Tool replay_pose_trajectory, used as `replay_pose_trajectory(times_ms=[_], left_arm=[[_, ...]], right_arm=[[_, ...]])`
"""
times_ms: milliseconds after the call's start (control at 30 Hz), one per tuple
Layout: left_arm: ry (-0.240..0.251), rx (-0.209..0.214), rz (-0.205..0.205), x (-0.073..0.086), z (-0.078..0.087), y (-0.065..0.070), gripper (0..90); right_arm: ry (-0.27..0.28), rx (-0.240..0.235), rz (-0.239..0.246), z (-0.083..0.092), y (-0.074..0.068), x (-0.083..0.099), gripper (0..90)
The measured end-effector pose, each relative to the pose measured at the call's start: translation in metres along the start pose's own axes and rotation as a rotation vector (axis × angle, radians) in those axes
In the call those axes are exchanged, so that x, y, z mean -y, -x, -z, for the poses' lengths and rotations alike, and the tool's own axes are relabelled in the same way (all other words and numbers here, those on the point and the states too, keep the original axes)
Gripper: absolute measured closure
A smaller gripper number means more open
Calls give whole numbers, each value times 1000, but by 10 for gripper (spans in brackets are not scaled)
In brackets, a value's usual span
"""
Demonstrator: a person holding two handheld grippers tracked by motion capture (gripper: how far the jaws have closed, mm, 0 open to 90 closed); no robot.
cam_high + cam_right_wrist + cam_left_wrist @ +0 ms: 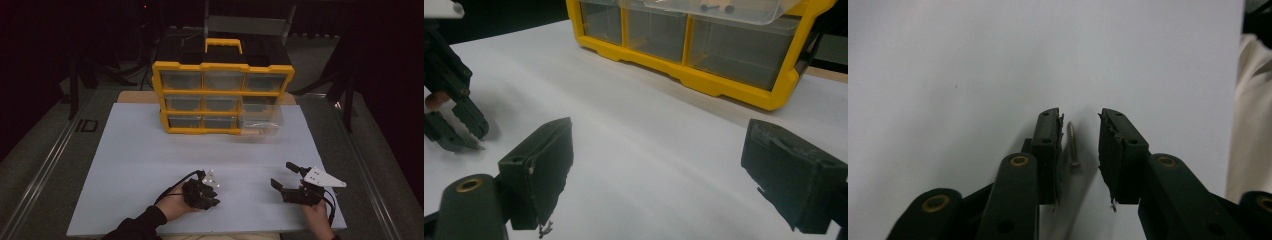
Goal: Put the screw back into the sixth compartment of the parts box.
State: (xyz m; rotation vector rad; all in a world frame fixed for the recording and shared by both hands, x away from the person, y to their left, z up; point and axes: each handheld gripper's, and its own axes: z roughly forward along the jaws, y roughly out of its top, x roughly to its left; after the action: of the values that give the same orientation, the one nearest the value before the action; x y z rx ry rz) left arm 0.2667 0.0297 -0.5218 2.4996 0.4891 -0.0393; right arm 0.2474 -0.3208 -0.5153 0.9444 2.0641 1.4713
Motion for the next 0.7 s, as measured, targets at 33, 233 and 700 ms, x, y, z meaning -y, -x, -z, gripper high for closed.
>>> replay_pose_trajectory(times_ms=[33,233,700], left_arm=[[1,2,4,0,0,-1,731],[-10,3,-5,0,0,0,816],[12,-1,49,-6,8,-6,880]], right_arm=[[0,0,0,0,0,0,134],[-1,0,-1,0,0,0,134],[1,1,-3,0,0,0,133]])
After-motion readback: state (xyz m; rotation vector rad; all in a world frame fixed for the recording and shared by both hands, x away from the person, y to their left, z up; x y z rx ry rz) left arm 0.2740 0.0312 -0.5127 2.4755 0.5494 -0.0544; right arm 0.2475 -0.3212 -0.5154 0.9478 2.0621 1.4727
